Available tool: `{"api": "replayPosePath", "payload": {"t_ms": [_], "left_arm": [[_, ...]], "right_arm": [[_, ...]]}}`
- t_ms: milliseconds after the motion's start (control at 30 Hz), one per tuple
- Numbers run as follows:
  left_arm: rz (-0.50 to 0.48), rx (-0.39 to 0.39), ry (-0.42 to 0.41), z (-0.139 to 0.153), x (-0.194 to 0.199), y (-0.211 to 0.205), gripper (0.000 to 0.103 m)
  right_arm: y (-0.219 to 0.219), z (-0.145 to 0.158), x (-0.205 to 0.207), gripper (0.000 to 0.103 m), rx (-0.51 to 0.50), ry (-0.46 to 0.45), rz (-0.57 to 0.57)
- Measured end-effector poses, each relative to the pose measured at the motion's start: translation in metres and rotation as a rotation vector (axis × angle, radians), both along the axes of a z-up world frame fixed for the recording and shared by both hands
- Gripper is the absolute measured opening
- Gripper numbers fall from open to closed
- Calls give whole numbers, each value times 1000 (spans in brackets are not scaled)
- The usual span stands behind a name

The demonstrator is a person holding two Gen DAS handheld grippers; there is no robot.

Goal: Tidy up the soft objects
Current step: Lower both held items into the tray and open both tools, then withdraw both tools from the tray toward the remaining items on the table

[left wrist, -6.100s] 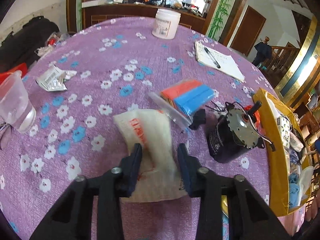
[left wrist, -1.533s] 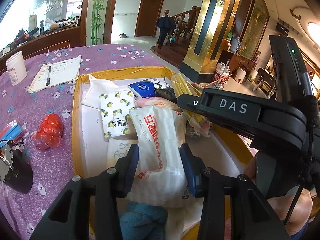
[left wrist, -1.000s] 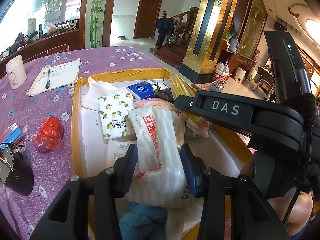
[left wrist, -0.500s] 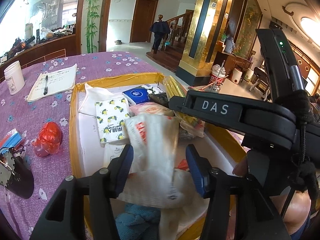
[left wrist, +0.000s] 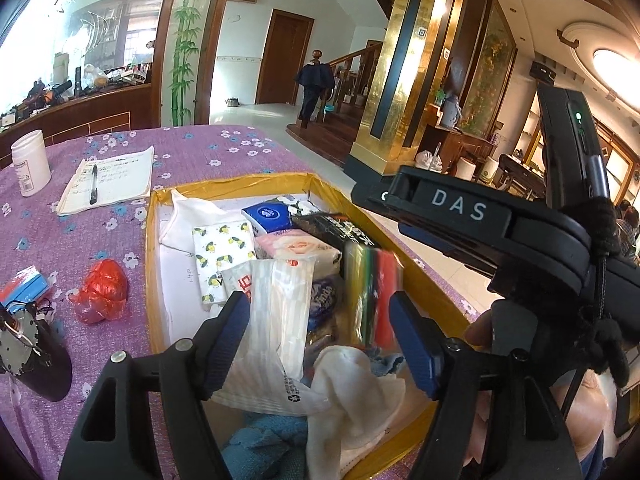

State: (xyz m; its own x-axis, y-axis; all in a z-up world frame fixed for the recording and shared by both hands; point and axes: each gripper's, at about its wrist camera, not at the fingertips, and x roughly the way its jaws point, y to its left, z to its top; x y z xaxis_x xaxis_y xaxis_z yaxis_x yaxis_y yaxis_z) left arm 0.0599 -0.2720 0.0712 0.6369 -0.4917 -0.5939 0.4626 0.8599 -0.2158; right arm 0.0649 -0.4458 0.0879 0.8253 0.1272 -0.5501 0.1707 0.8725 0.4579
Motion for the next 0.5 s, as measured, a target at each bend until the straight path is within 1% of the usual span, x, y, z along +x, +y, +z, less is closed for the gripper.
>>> {"api": "replayPosePath", "payload": {"t_ms": [133,500], "left_arm": [[19,-4,-21,4,-1,3,72],[33,-4,-38,8,-3,6,72]], "right_arm": [[-1,3,-1,58,3,-11,-12],[-3,3,-2,59,1,-11,-12]]}}
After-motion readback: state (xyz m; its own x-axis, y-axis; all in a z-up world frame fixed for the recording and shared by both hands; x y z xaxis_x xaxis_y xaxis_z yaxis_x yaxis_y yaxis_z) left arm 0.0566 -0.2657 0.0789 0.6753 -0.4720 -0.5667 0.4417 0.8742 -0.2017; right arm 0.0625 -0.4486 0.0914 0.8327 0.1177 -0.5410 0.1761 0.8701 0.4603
